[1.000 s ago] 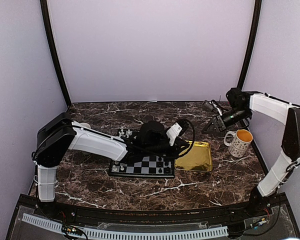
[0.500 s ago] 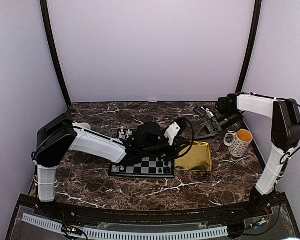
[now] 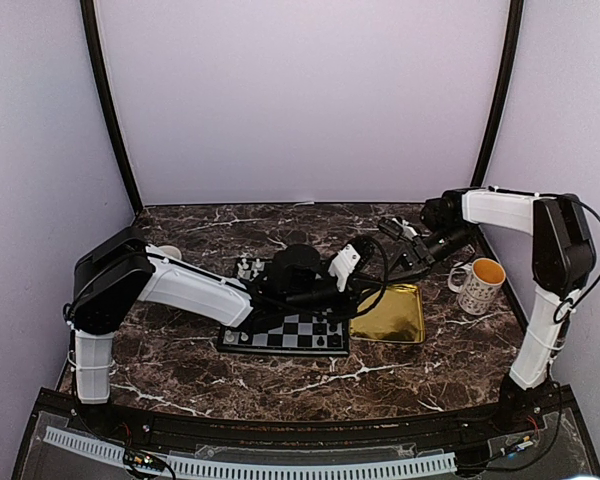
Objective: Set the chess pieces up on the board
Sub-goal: Pass from the left arm to the right
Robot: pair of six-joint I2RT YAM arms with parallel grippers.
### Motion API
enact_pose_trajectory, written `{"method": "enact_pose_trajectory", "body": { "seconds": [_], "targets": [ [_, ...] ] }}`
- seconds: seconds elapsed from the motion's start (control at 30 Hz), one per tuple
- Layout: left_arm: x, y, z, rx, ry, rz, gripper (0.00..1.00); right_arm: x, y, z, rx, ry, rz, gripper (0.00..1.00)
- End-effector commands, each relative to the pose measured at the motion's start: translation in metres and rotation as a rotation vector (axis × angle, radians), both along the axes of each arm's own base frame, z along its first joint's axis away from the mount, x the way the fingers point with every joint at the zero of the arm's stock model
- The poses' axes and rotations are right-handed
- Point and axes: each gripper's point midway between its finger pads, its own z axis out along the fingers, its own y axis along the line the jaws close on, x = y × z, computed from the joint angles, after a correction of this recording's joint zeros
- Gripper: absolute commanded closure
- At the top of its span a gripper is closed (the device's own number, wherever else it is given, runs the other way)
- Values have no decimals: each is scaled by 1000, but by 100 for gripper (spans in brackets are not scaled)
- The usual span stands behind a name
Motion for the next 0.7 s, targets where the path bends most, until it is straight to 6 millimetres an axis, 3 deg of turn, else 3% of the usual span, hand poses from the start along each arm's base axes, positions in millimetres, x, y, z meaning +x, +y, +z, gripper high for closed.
{"method": "enact_pose_trajectory", "body": {
  "seconds": [0.0,0.67],
  "targets": [
    [-7,2,31,-62,-42,-20,88,3,8,4,24,6,11,67],
    [-11,-1,32,-71,-51,-46,86,5,14,3,57,43,18,89]
  ]
}}
